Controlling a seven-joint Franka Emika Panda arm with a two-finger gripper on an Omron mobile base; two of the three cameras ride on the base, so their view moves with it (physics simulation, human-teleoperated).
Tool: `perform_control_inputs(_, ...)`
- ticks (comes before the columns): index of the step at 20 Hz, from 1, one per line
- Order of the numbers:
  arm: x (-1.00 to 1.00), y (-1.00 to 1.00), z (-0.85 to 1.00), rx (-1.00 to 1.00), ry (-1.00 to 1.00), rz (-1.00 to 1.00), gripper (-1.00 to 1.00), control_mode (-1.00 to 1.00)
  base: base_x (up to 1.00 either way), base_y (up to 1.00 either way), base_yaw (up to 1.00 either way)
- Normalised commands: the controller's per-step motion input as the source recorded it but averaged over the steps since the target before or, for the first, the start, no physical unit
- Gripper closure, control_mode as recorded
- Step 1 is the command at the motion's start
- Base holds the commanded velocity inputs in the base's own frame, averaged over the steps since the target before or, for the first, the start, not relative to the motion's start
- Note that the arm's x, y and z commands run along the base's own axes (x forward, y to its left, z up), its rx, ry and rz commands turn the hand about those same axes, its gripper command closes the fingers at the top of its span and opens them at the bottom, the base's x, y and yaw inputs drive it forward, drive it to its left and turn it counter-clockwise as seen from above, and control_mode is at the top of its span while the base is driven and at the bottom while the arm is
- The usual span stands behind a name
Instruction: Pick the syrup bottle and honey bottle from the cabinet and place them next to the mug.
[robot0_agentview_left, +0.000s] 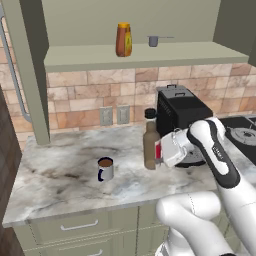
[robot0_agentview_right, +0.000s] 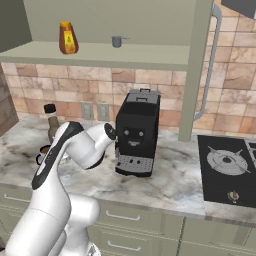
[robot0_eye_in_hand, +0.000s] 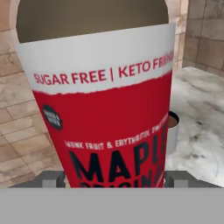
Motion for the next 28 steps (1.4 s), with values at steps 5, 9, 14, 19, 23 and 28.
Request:
perform_control_inputs(5, 0.07, 0.06, -0.74, 0.00, 0.00, 0.00, 1.00, -1.00, 0.00, 0.00, 0.00)
perform_control_inputs(9, 0.37, 0.16, -0.26, 0.00, -0.04, -0.01, 1.00, -1.00, 0.00, 0.00, 0.00)
perform_control_inputs(14, 0.39, 0.23, -0.06, 0.00, -0.07, -0.03, 1.00, -1.00, 0.00, 0.00, 0.00)
perform_control_inputs(19, 0.09, 0.14, -0.12, 0.00, -0.03, -0.02, 1.00, -1.00, 0.00, 0.00, 0.00)
perform_control_inputs(23, 0.08, 0.21, -0.07, 0.00, -0.06, -0.02, 1.00, -1.00, 0.00, 0.00, 0.00)
perform_control_inputs(28, 0.06, 0.18, -0.06, 0.00, -0.06, -0.01, 1.00, -1.00, 0.00, 0.00, 0.00)
